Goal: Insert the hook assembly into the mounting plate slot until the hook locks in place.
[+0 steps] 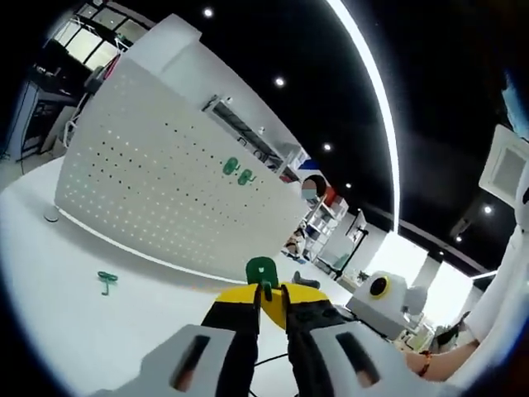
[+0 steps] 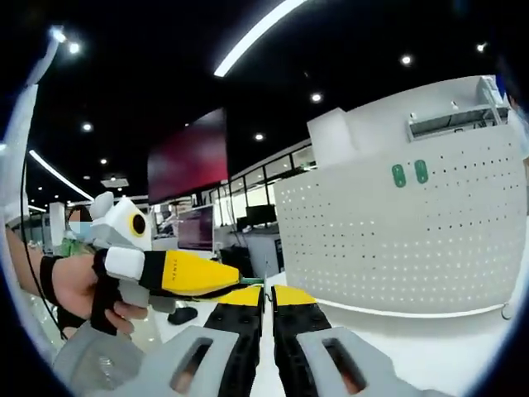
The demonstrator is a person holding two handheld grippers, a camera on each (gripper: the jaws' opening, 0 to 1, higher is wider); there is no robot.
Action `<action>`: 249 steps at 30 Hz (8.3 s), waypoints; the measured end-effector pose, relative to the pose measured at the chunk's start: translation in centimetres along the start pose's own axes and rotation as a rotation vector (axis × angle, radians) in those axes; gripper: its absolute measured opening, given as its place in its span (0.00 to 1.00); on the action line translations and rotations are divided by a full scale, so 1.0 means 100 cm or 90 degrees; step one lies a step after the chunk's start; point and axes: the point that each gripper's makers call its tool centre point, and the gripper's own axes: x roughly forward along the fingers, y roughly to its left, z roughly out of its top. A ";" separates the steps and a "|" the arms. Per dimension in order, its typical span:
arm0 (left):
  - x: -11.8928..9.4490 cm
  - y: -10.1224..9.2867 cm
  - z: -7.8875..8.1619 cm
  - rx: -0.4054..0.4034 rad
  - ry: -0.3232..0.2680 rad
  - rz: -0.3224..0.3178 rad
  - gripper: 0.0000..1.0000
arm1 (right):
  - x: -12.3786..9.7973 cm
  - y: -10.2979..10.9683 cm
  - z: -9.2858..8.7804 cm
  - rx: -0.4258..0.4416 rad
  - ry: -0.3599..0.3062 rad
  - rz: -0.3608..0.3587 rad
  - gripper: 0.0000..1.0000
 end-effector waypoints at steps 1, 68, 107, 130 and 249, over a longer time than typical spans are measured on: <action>0.000 0.000 0.000 -0.002 -0.001 0.000 0.09 | 0.000 0.002 0.001 -0.001 -0.003 0.006 0.02; 0.067 0.056 0.089 0.222 -0.067 0.154 0.03 | -0.040 -0.045 -0.052 0.028 0.151 -0.107 0.32; 0.124 0.097 0.159 0.389 -0.113 0.282 0.03 | -0.051 -0.057 -0.056 0.035 0.151 -0.137 0.37; 0.160 0.108 0.174 0.415 -0.120 0.303 0.03 | -0.059 -0.070 -0.053 0.064 0.131 -0.164 0.37; 0.170 0.098 0.181 0.456 -0.080 0.258 0.18 | -0.051 -0.065 -0.065 0.104 0.148 -0.145 0.31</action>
